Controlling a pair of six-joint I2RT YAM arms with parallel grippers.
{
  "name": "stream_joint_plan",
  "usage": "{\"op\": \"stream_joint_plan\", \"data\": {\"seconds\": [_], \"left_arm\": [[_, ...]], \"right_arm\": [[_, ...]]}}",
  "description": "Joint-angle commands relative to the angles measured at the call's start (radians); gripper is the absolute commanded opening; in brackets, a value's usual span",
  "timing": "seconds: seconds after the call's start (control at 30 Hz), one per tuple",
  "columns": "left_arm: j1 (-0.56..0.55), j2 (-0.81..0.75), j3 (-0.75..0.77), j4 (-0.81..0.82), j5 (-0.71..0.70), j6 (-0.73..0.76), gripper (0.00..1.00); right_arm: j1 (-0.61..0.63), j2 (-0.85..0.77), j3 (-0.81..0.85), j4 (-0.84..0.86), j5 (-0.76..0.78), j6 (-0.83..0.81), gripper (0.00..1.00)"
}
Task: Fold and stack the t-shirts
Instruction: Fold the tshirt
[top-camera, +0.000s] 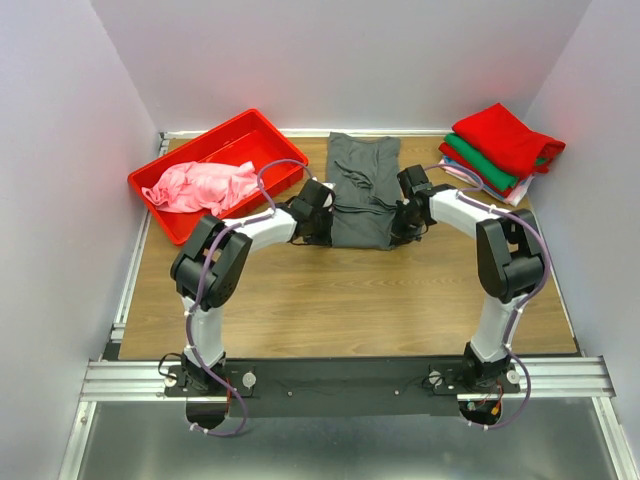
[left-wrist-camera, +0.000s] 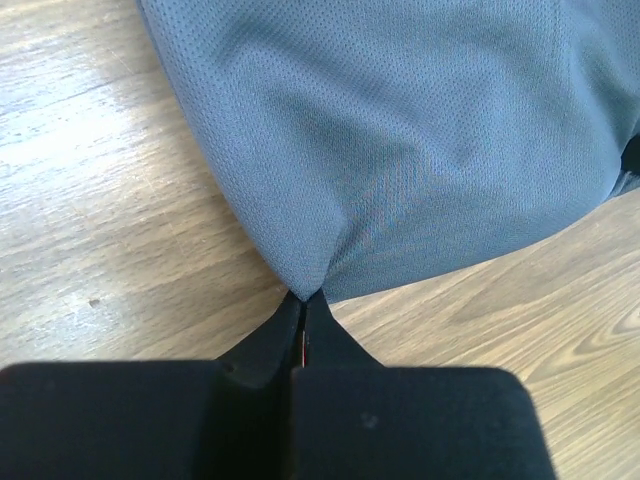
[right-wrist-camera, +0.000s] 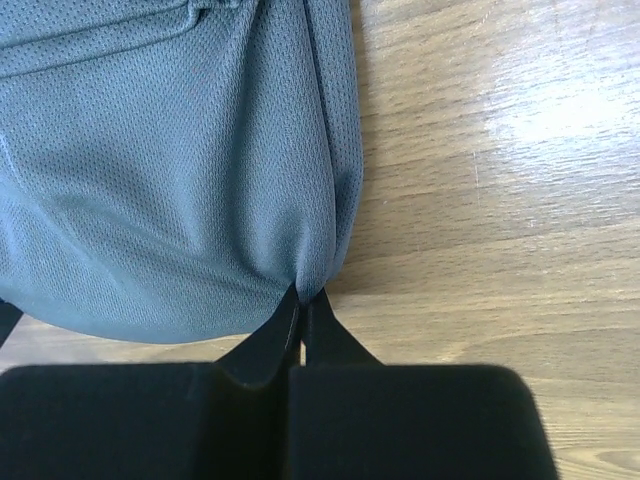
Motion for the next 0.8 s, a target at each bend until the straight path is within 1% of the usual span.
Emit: {"op": "stream_joint_plan", "data": {"seconds": [0.0, 0.13, 0.27, 0.4, 0.63, 0.77], "left_arm": [[-0.01, -0.017, 0.006, -0.099, -0.031, 0.008, 0.0], [-0.01, -0.111, 0.015, -0.145, -0.018, -0.015, 0.0], [-0.015, -0.238, -0.005, -0.162, -0.006, -0.043, 0.0], [-0.03, -0.312, -0.043, -0.178, 0.009, -0.066, 0.0], [-0.098, -0.378, -0.107, -0.205, 0.006, -0.098, 0.0], [-0.122, -0.425, -0.117, -0.231, 0.002, -0.122, 0.0]], "right_arm": [[0.0, -0.058, -0.018, -0.022, -0.003, -0.014, 0.01], [0.0, -0.133, -0.02, -0.049, 0.011, -0.017, 0.02], [0.0, -0.256, -0.026, -0.091, 0.037, -0.015, 0.02], [0.0, -0.339, -0.044, -0.134, 0.02, -0.014, 0.02], [0.0, -0.472, -0.115, -0.192, -0.001, -0.001, 0.02], [0.0, -0.548, -0.158, -0.226, -0.024, 0.006, 0.02]]}}
